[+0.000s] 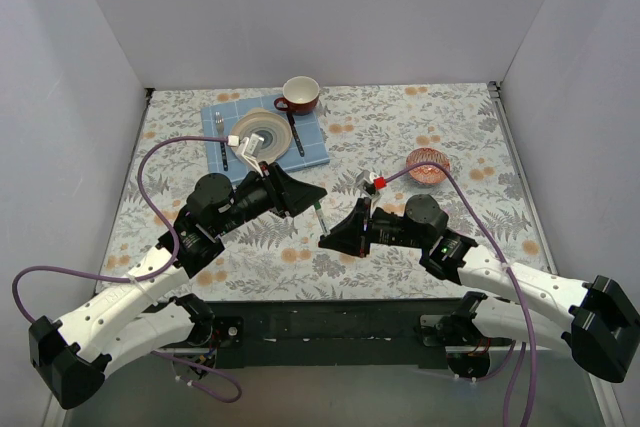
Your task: Insert the pens into the pen caps
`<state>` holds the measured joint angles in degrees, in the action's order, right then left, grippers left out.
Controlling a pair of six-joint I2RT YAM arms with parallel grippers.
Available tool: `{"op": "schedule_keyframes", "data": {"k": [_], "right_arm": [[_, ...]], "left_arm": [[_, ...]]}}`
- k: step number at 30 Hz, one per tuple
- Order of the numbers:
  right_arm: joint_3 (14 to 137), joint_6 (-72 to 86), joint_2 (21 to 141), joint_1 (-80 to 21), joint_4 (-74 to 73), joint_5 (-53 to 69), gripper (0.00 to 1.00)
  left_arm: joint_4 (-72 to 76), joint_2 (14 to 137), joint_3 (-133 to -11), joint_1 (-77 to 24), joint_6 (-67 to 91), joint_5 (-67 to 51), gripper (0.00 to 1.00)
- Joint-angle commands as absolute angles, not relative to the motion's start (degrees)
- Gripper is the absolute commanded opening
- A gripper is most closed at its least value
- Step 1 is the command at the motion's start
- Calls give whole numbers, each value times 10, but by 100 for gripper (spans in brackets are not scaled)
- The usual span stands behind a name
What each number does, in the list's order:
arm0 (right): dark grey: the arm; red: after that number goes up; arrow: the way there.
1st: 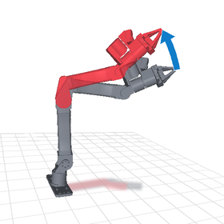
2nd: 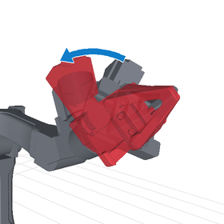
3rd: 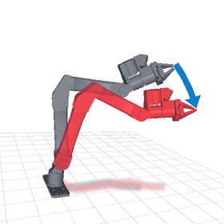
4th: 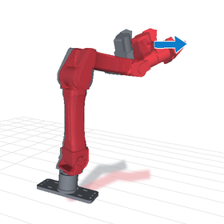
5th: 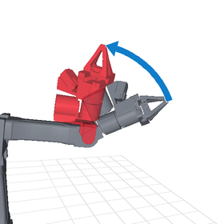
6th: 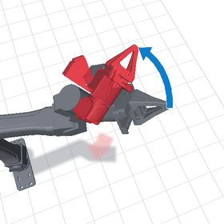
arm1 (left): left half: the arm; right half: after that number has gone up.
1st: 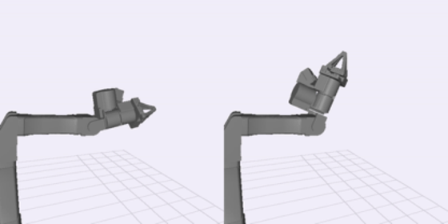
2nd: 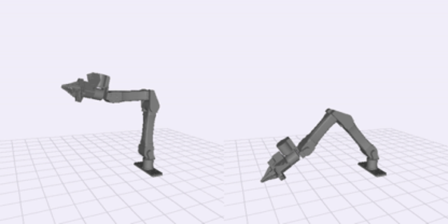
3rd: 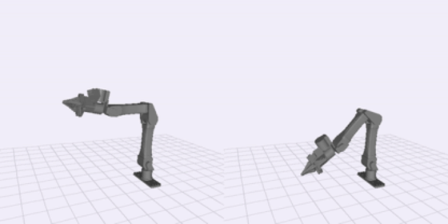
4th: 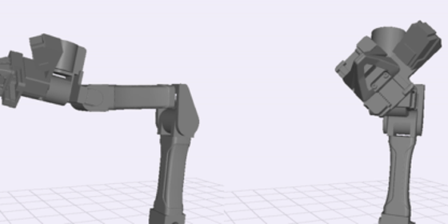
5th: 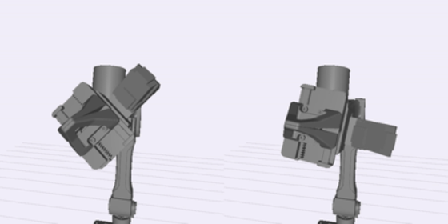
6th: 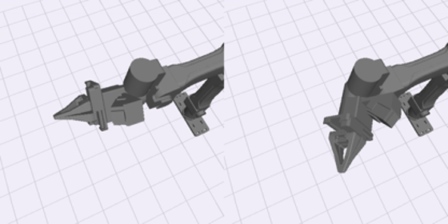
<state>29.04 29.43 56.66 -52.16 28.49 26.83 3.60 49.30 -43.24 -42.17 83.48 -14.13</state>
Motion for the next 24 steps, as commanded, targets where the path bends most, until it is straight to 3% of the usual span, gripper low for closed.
{"op": "schedule_keyframes", "data": {"k": [1,8,11,12,15,19,24], "right_arm": [[288,301,559,-524,323,274,1],[285,306,558,-524,327,274,1],[284,310,559,-524,333,276,1],[284,310,559,-525,334,277,1],[285,315,560,-525,338,278,1],[287,320,558,-525,345,272,1],[308,321,555,-522,343,248,1]], "left_arm": [[30,486,-442,-422,821,-134,44],[32,481,-426,-422,819,-136,41],[28,480,-425,-422,817,-132,33],[26,479,-425,-422,817,-127,24],[32,479,-420,-422,817,-133,12],[38,490,-416,-422,825,-177,0],[79,483,-374,-422,842,-227,0]]}}
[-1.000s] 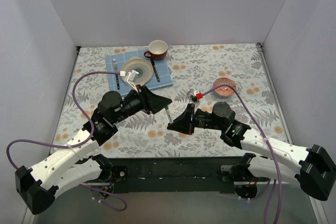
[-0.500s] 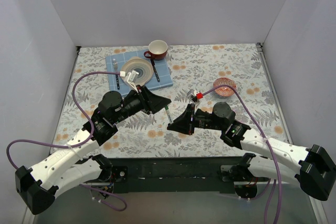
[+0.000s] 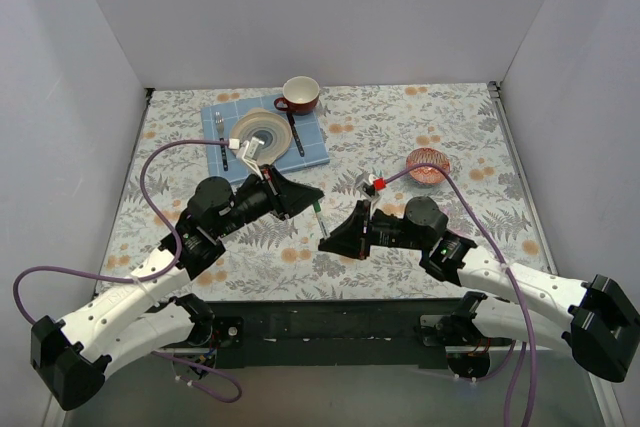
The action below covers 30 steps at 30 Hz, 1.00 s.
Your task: Insert the pens into the pen caps
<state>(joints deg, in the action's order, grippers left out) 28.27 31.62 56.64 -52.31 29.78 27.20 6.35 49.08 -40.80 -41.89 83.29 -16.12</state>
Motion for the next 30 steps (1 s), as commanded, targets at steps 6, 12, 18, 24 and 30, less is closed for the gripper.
{"op": "schedule_keyframes", "data": {"k": [6,12,18,24,30], "right_arm": [[354,318,564,-498,335,267,1],[406,300,587,-492,330,243,1],[443,289,600,-467,335,250,1],[465,284,622,-429,380,271,1],[524,246,662,-422,350,280,1]], "left_arm": [[101,473,-345,-422,848,-261,0],[170,473,-288,-423,910,-255,0],[209,461,-248,-426,931,-243,0],[258,451,-204,-432,968,-219,0],[265,486,-212,-436,976,-214,0]]}}
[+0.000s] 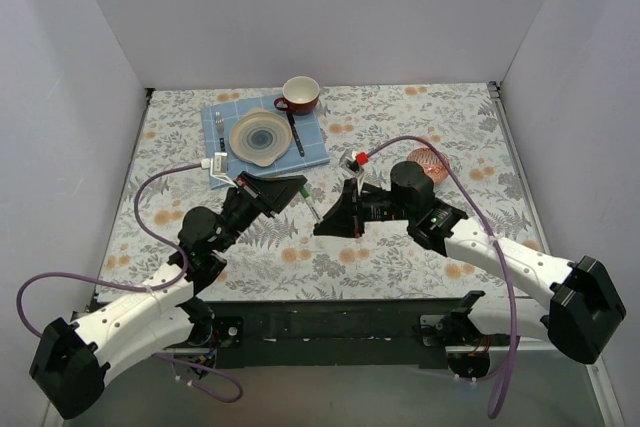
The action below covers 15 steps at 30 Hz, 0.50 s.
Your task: Insert the pens into the pen caps
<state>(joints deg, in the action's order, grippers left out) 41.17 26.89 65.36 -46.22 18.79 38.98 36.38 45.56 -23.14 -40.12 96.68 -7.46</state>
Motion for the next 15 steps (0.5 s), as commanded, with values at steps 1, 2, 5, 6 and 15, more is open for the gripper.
{"op": "schedule_keyframes", "data": {"k": [1,2,5,6,15], "right_arm": [[530,240,665,-420,342,282,1],[531,239,667,-415,343,291,1],[539,236,680,-399,335,319,1],[540,229,680,-397,331,320,1],[559,157,673,-388,279,302,1]], "left_arm": [[265,488,-213,-437,975,-214,0],[261,488,-214,-438,966,-214,0],[230,491,-227,-438,932,-224,0],[217,493,-238,-438,923,-240,0],[167,548,-266,-443,902,-260,0]]}}
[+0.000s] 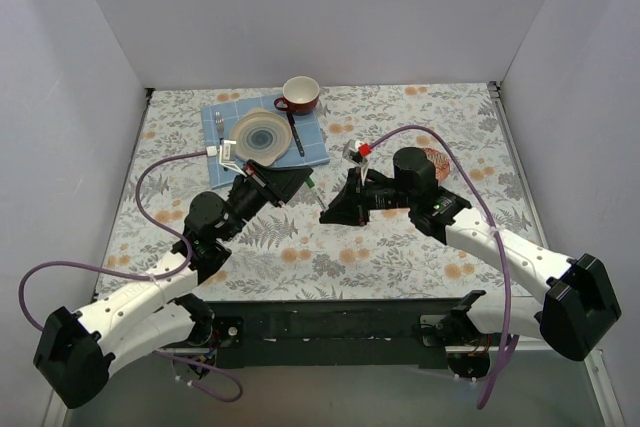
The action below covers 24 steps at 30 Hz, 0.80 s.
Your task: Insert the pens into the pen caps
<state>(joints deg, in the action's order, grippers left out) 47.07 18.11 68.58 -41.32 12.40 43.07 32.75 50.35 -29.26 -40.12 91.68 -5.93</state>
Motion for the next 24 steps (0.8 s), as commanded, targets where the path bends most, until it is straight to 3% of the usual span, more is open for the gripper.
{"op": "schedule_keyframes", "data": {"k": [1,6,13,24], "right_arm": [[562,148,672,-388,270,296,1],[586,101,664,-388,229,251,1],[585,95,661,-388,281,228,1],[602,156,693,-386,359,269,1]], "left_arm": [[164,552,-262,-445,903,-255,0],[149,575,-262,-445,904,-255,0],[239,612,-243,-451,958,-288,0],[344,639,-208,-495,997,-265,0]]}}
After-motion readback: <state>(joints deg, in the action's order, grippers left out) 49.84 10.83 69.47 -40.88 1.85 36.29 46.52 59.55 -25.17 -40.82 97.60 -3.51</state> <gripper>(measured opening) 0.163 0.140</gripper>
